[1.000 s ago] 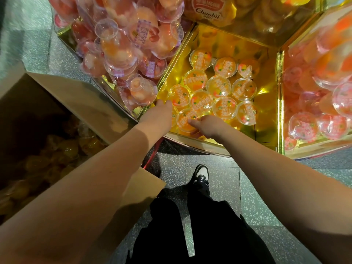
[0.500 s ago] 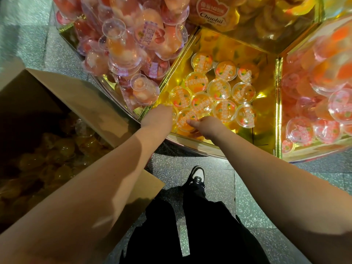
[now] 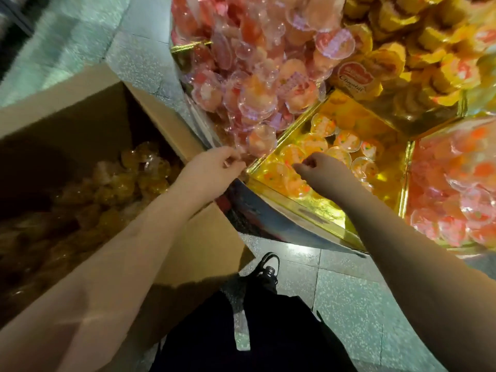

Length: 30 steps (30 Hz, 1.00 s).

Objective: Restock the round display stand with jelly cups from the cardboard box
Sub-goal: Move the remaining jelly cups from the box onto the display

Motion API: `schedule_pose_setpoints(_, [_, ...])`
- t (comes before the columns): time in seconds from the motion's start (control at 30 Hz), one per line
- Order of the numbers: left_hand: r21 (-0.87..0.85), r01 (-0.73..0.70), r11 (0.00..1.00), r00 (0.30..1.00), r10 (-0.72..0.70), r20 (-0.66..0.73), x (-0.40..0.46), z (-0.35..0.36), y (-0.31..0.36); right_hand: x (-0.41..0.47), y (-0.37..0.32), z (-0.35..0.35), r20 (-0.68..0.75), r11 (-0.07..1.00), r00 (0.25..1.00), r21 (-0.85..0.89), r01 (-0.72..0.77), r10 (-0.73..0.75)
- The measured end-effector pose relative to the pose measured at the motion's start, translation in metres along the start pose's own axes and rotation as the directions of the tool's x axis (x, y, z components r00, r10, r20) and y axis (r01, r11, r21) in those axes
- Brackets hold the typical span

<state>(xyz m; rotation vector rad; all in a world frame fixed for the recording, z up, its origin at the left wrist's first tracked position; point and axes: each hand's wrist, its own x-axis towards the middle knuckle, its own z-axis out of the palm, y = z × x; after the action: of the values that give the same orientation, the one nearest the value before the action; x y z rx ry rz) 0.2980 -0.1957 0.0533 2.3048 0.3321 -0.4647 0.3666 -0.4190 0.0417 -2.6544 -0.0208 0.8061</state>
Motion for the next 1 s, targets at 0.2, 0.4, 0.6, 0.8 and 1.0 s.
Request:
schedule_pose_setpoints(0.2, [-0.135,0.276,0.952,0.918,-0.302,-0.257,-0.069,-0.104,-0.132,-0.021,-0.178,0.042,0.069,0.876,0.883,-0.114,0.469,-0.464])
schedule_pose_setpoints(0.4, [-0.201,0.493,0.846,0.774,-0.533,-0.342,-0.135,-0.149,-0.262,-0.012,-0.298,0.145,0.262,0.703,0.716,-0.16,0.693,-0.647])
schedule_pose_setpoints(0.6, [-0.227,0.652,0.723,0.692,-0.69,-0.213,-0.162,-0.104,-0.377,0.025,-0.298,0.251,0.48,0.679,0.787,-0.428,0.596,-0.387])
schedule_pose_setpoints(0.8, [-0.16,0.768,0.62,0.61,-0.784,-0.114,-0.158,-0.048,-0.447,0.042,-0.267,0.319,0.522,0.706,0.836,-0.529,0.472,-0.168])
schedule_pose_setpoints(1.0, [-0.051,0.788,0.614,0.609,-0.788,-0.085,-0.132,-0.029,-0.486,0.048,-0.254,0.354,0.484,0.674,0.855,-0.57,0.47,-0.187])
